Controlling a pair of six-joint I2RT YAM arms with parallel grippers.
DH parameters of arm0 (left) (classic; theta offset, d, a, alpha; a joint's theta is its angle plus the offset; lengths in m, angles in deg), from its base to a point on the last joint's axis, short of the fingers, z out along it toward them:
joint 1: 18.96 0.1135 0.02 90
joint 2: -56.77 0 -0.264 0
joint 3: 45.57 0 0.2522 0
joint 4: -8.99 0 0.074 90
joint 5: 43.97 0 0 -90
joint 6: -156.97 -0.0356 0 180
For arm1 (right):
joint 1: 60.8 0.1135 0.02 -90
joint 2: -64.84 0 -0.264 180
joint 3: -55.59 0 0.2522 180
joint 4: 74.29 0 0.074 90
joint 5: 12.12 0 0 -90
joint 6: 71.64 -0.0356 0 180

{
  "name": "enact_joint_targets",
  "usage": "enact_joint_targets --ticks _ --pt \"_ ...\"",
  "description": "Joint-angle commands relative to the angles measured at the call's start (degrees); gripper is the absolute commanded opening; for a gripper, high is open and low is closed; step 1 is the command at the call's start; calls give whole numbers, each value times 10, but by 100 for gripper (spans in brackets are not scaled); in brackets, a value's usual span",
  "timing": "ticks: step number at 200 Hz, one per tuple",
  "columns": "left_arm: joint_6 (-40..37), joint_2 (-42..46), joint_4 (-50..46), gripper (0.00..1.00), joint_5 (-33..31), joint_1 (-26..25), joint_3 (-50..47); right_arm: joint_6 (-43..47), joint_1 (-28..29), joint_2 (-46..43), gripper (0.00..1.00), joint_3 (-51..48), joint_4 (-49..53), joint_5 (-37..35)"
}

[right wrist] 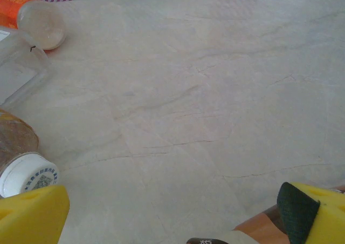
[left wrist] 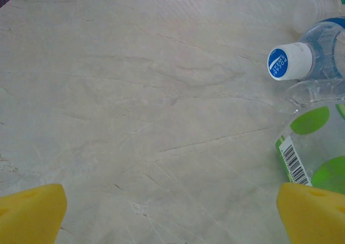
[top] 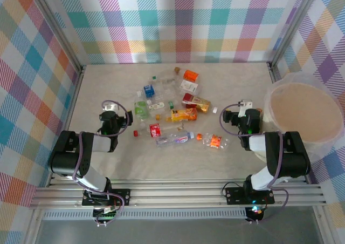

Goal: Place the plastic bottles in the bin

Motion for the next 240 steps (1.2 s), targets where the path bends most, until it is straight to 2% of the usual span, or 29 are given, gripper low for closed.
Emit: enact_joint_targets --ticks 1,205,220,240 --pt "5 3 8 100 -2 6 2 -1 -3 0 100 9 -15 10" --pt "5 5 11 100 -2 6 0 0 -3 -2 100 7 -17 13" --pt "5 9 9 100 -4 6 0 10 -2 -14 100 15 6 36" --pt "6 45 -46 100 -7 5 15 16 0 -53 100 32 66 39"
